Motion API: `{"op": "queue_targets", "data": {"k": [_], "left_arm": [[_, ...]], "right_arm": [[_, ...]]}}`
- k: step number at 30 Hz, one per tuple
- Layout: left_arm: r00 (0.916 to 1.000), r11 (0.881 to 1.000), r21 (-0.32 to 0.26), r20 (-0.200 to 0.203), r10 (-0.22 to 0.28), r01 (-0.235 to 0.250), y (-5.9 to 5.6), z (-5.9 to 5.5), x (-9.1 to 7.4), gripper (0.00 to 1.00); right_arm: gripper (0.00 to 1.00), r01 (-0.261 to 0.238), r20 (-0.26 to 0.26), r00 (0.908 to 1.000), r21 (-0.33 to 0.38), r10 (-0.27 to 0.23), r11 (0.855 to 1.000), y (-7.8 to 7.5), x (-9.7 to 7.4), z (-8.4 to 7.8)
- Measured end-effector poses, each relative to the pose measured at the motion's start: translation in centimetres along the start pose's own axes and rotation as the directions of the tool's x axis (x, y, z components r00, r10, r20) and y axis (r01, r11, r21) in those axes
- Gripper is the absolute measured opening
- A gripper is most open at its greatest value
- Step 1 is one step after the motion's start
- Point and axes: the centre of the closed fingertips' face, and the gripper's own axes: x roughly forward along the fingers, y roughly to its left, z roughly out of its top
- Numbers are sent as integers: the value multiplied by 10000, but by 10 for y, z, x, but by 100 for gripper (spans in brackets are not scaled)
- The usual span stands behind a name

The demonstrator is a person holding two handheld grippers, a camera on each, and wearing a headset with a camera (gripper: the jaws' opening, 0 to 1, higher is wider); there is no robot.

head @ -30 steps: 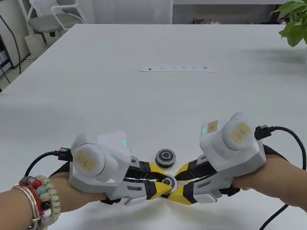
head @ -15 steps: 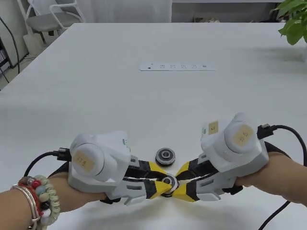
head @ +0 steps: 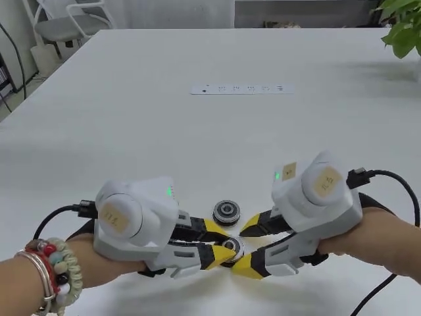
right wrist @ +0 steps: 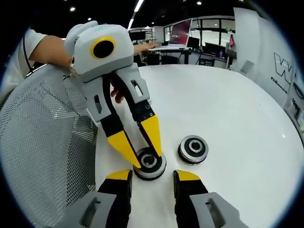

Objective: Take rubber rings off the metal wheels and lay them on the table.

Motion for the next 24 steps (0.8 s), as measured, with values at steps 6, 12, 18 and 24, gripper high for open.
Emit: {"op": "queue_targets", "data": {"k": [6,12,18,24], "left_arm": [[10000,10000,16,8,-7,7,0,0,0,9],[10000,10000,14,31,-1,1,0,0,0,9],[10000,10000,8,49,-3,3,0,0,0,9],[10000,10000,-16,60,-1,1,0,0,0,9]], "right_arm": [[26,-147,255,9996,33,146,9999,3,-1,4],[23,-194,227,9995,-338,201,9992,4,-2,5],[21,-272,175,9995,-468,281,9985,3,-5,3],[18,-320,96,9994,-390,324,9987,4,-7,2]]}}
